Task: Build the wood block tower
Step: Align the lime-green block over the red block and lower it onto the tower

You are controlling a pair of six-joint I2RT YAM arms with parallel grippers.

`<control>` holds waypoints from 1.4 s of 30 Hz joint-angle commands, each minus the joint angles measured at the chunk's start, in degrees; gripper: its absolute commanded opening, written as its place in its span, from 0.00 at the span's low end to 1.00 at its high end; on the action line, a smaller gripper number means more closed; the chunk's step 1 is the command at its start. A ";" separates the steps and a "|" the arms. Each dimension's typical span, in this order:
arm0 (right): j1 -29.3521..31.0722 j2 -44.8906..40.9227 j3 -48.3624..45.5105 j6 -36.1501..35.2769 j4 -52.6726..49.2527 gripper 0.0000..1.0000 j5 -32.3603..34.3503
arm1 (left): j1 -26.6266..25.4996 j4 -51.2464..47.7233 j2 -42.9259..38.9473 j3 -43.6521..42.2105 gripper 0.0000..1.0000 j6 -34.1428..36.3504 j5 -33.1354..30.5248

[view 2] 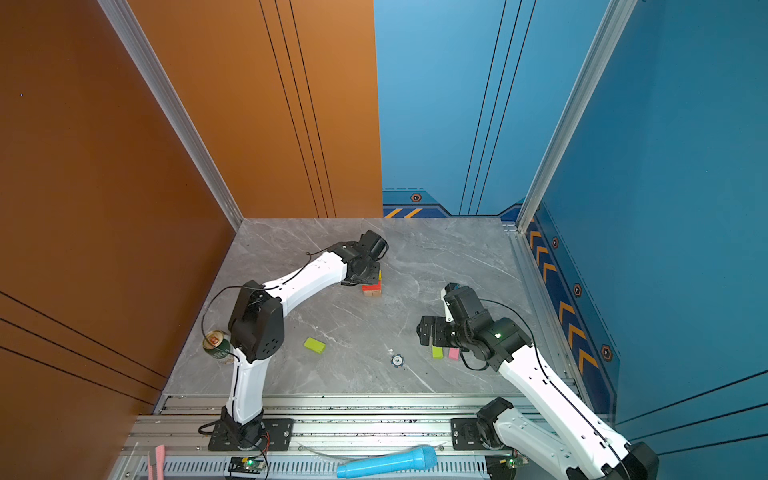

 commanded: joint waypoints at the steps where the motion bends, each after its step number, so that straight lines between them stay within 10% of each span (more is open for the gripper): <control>1: -0.66 -0.30 1.26 -1.38 0.27 1.00 0.05 | 0.32 -1.14 0.90 2.37 0.24 -1.51 0.32; 42: -5.32 -1.75 0.01 -3.60 -0.09 1.00 -3.97 | -1.26 -1.07 1.17 0.06 0.24 -4.97 0.19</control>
